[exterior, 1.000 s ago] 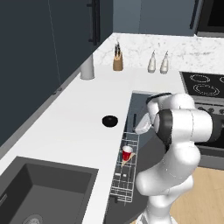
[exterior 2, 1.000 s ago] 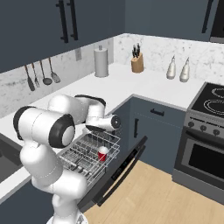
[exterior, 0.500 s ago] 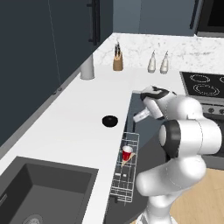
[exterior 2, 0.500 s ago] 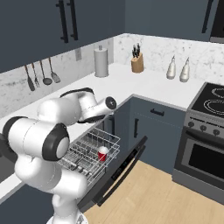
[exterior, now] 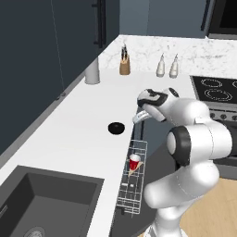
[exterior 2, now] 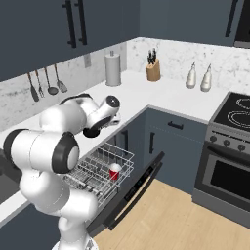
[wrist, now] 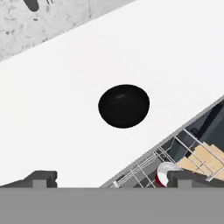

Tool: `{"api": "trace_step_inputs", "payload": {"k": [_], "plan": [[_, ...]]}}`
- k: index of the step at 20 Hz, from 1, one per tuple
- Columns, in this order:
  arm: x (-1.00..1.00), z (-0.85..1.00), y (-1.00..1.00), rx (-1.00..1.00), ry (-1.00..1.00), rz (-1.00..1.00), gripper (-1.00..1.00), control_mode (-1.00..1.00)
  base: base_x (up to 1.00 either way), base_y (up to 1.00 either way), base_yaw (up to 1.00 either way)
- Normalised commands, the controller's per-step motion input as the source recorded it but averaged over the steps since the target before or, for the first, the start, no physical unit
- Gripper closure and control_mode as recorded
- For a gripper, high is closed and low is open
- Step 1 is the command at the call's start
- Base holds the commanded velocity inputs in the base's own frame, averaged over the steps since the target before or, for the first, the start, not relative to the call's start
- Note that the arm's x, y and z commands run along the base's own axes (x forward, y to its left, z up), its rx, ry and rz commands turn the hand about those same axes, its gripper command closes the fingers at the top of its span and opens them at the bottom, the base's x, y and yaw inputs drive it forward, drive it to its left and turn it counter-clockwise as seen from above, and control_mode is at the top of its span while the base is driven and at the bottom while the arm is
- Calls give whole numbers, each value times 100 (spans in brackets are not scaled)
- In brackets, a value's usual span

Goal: Pick up the cup and bowl from the counter, place them in the dishwasher, and close the dishwasher door.

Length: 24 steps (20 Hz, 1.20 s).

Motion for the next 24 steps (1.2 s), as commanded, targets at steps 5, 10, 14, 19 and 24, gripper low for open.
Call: {"api": "trace_step_inputs", "payload": {"k": [5,10,14,19,24], "plan": [[13,0,30,-13,15,-22,-100,-100,0,0,0],[5,0,2,-8,8,-36,-100,-100,0,0,0],[11,-9,0,0,0,-21,-100,-100,0,0,0],[19,-9,0,0,0,-5,-100,-100,0,0,0],[22,-5,0,0,1,0,-100,-100,0,0,0]]}}
